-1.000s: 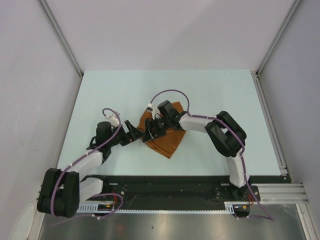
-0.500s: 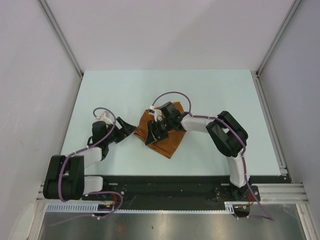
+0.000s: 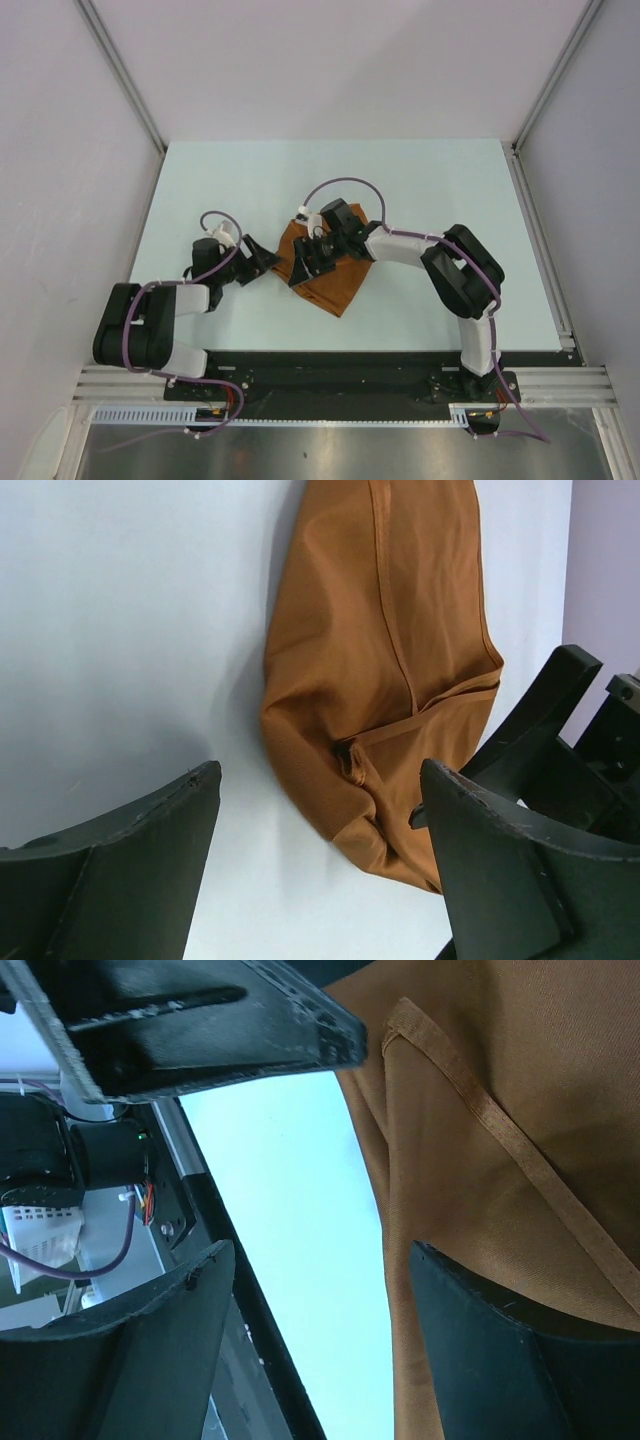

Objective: Fold the napkin, place the utensils inside, and roll it up
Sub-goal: Roll the napkin with the utensil

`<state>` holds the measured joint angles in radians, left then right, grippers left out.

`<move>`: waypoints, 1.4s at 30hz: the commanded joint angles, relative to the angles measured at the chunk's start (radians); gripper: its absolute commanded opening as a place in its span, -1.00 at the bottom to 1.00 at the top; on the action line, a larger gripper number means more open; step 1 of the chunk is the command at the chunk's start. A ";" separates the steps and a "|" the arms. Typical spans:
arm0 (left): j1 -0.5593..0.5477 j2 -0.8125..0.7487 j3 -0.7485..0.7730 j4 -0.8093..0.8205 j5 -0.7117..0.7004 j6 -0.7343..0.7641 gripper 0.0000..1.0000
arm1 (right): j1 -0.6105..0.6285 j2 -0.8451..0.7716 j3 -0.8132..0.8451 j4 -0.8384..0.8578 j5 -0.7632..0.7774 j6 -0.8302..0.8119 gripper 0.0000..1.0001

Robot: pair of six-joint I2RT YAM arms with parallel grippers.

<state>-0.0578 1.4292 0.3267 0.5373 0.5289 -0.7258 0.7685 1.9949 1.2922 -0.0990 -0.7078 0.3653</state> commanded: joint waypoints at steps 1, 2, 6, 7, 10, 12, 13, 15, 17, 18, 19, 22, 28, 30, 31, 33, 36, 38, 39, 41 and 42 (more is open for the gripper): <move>-0.028 0.036 0.054 -0.005 0.042 0.008 0.68 | 0.005 -0.057 0.010 -0.017 0.017 -0.038 0.51; -0.034 0.049 0.060 -0.010 0.043 0.008 0.67 | 0.003 -0.059 0.009 -0.022 0.024 -0.042 0.51; -0.054 0.066 0.084 -0.048 0.045 0.022 0.50 | 0.006 -0.071 0.005 -0.042 0.051 -0.057 0.51; -0.054 0.073 0.084 -0.056 0.043 0.022 0.41 | 0.006 -0.076 0.004 -0.042 0.054 -0.058 0.51; -0.057 0.091 0.091 -0.060 0.045 0.016 0.20 | 0.009 -0.081 -0.001 -0.047 0.064 -0.063 0.51; -0.057 0.100 0.094 -0.059 0.048 0.012 0.14 | 0.014 -0.082 -0.002 -0.053 0.088 -0.075 0.50; -0.057 0.105 0.094 -0.057 0.049 0.011 0.04 | 0.020 -0.082 -0.004 -0.059 0.100 -0.081 0.50; -0.057 0.106 0.095 -0.056 0.052 0.002 -0.08 | 0.034 -0.084 -0.001 -0.070 0.158 -0.109 0.50; -0.057 0.105 0.098 -0.059 0.056 -0.004 -0.34 | 0.063 -0.093 -0.008 -0.067 0.270 -0.127 0.50; -0.057 0.105 0.101 -0.062 0.056 -0.007 -0.44 | 0.072 -0.096 -0.011 -0.065 0.316 -0.146 0.51; -0.057 0.102 0.101 -0.071 0.054 -0.011 -0.63 | 0.089 -0.102 -0.016 -0.053 0.373 -0.158 0.51; -0.057 0.097 0.107 -0.094 0.054 -0.014 -0.90 | 0.152 -0.128 -0.042 -0.009 0.583 -0.204 0.53; -0.056 0.080 0.120 -0.137 0.045 -0.017 -1.00 | 0.290 -0.145 -0.091 0.088 0.899 -0.293 0.55; -0.054 0.076 0.124 -0.142 0.046 -0.024 -1.00 | 0.319 -0.137 -0.105 0.142 0.985 -0.336 0.56; -0.054 0.074 0.127 -0.145 0.045 -0.026 -1.00 | 0.348 -0.125 -0.108 0.171 1.014 -0.350 0.56; -0.053 0.071 0.132 -0.155 0.048 -0.027 -1.00 | 0.365 -0.110 -0.111 0.194 1.082 -0.362 0.56; -0.047 0.065 0.132 -0.158 0.048 -0.030 -1.00 | 0.387 -0.078 -0.114 0.220 1.157 -0.400 0.55; -0.042 0.063 0.129 -0.160 0.051 -0.035 -1.00 | 0.399 -0.062 -0.126 0.240 1.189 -0.419 0.52; -0.040 0.062 0.127 -0.158 0.052 -0.038 -1.00 | 0.400 -0.059 -0.132 0.257 1.196 -0.424 0.51; -0.037 0.056 0.127 -0.155 0.059 -0.043 -1.00 | 0.407 -0.045 -0.142 0.274 1.199 -0.428 0.49; -0.036 0.053 0.129 -0.157 0.060 -0.043 -1.00 | 0.408 -0.041 -0.145 0.286 1.199 -0.433 0.49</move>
<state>-0.1032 1.5211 0.4286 0.3775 0.5625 -0.7513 1.1667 1.9255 1.1652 0.0956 0.3988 -0.0238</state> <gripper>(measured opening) 0.023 0.749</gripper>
